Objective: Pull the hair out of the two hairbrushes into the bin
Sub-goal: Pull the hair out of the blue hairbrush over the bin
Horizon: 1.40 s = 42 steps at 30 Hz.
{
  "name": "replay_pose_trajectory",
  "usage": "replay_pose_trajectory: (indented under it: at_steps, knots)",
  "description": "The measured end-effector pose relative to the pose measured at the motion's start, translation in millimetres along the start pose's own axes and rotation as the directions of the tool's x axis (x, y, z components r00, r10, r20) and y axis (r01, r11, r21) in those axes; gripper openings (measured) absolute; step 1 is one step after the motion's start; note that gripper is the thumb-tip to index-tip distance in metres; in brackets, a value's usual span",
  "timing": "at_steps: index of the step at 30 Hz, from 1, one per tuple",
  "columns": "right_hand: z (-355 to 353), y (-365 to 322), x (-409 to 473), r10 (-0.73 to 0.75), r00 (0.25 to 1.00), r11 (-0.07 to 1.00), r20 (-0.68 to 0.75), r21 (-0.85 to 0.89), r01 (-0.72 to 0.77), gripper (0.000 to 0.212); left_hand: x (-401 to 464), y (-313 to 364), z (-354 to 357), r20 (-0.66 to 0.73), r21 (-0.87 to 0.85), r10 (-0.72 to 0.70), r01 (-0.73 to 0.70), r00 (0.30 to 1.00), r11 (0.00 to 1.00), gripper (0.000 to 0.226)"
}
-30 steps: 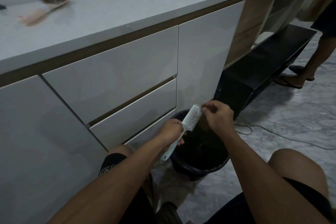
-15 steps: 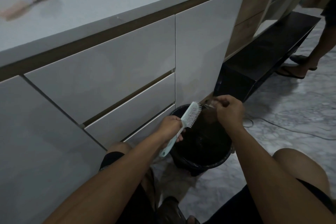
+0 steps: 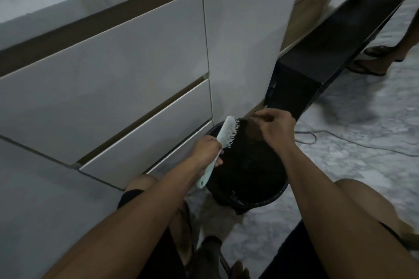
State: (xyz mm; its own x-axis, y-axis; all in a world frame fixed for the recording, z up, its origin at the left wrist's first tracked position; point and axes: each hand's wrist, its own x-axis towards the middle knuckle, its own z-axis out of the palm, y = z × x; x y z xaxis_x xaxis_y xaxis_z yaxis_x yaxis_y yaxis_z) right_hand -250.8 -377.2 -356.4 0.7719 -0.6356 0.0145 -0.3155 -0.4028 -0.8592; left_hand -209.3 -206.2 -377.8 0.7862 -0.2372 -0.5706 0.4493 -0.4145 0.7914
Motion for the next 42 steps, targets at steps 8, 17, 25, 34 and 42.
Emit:
replay_pose_trajectory:
  at_steps: [8, 17, 25, 34, 42]
  knots:
    - [32.2, 34.8, 28.4, 0.204, 0.976, 0.979, 0.081, -0.017, -0.204, 0.021, 29.3, 0.7, -2.6, -0.032, -0.006, -0.047, 0.047, 0.998, 0.999, 0.010]
    - [47.6, 58.6, 46.4, 0.349, 0.932, 0.935, 0.095, 0.029, -0.353, 0.036, 42.4, -2.5, 0.7, -0.002, 0.003, -0.050, 0.050, 0.999, 0.999, 0.007]
    - [45.7, 64.1, 46.9, 0.426, 0.889, 0.891, 0.170, 0.090, -0.445, 0.052, 39.1, 3.1, -2.9, 0.006, 0.009, -0.040, 0.039, 0.999, 0.999, 0.008]
    - [36.5, 64.6, 45.5, 0.398, 0.910, 0.917, 0.118, -0.016, -0.399, 0.045, 33.9, 4.8, -1.8, 0.025, 0.016, -0.029, 0.028, 0.999, 0.999, 0.010]
    - [27.6, 61.1, 41.0, 0.331, 0.940, 0.940, 0.079, -0.110, -0.322, 0.040, 28.6, 6.0, -2.4, 0.021, 0.027, -0.015, 0.015, 1.000, 1.000, 0.007]
